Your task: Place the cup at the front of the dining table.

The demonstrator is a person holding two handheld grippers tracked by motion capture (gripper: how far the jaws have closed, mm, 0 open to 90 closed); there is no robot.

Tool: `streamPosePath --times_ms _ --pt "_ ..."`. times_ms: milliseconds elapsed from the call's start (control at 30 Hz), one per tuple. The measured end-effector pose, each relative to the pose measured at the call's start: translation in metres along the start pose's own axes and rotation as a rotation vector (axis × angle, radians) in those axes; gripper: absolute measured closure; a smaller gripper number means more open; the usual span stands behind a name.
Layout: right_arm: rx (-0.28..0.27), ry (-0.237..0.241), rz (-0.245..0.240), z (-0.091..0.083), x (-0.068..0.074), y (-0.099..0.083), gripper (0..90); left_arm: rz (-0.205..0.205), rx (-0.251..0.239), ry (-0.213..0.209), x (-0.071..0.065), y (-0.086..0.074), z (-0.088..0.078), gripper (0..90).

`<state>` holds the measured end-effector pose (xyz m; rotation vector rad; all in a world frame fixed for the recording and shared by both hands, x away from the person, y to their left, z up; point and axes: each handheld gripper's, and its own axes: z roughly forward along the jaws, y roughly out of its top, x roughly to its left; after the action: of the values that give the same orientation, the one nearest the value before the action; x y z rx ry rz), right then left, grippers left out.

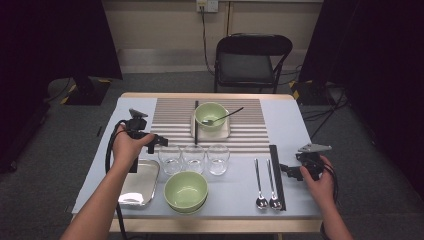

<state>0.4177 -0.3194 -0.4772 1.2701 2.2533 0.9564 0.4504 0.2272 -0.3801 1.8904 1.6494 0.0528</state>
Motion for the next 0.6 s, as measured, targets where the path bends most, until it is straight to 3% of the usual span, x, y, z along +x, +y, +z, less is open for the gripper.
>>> streamPosePath --times_ms 267,367,600 --pt "0.000 0.000 0.000 0.0000 0.0000 0.0000 15.4 -0.013 -0.003 0.000 0.0003 -0.0026 -0.0001 28.7" --pt "0.000 0.000 0.000 0.0000 -0.0001 0.0000 15.4 0.006 0.007 0.004 0.0028 -0.0032 -0.0005 28.8" --pt "0.000 0.001 0.000 0.0000 -0.0001 0.0000 15.4 0.002 0.004 0.009 0.0023 -0.0048 0.0001 28.8"
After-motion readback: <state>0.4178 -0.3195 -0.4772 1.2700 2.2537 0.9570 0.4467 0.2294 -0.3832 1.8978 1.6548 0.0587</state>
